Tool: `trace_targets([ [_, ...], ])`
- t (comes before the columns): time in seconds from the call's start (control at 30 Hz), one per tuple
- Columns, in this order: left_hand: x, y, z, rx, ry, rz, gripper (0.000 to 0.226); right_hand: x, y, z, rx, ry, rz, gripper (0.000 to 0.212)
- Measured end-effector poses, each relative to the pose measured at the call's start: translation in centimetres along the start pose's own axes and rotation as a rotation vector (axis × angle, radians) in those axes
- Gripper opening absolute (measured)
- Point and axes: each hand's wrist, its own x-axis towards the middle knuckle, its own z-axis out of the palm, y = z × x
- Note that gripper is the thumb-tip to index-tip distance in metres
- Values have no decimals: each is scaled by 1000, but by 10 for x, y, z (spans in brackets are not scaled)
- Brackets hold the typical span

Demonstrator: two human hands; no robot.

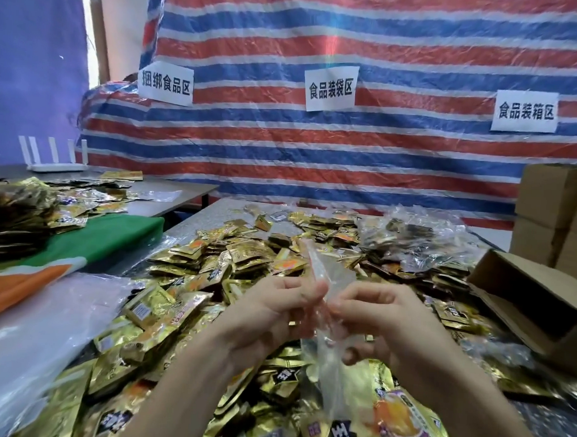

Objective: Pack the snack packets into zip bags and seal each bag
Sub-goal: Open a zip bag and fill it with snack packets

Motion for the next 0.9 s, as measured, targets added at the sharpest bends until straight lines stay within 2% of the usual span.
trace_targets([
  [0.2,-24,11,10,273,99,-14,20,-18,19,12,-50,266,-15,34],
  [0.27,-35,21,7,324,164,-58,25,-27,18,2,-12,435,-52,35],
  [0.33,-50,30,1,422,276,-62,32,-38,13,-7,-22,524,-90,33],
  [0.43,-69,40,1,686,388,-55,27,-52,7,-7,-232,509,-117,35],
  [0.6,-89,64,12,1192,423,-92,36,-66,-13,4,-650,499,-106,24],
  [0.67,-94,74,21,1306,457,-13,38,-70,-22,9,-695,459,-60,22],
  [0.73,-98,81,33,1283,398,50,36,-71,-28,19,-694,354,-12,18],
  [0.83,-99,89,53,1179,85,-33,28,-67,-35,39,-907,177,-52,76],
  [0.87,-99,90,57,1212,15,-55,27,-64,-36,44,-959,137,-78,87],
  [0.9,-99,91,60,1250,-8,-53,27,-61,-35,49,-977,109,-88,84],
])
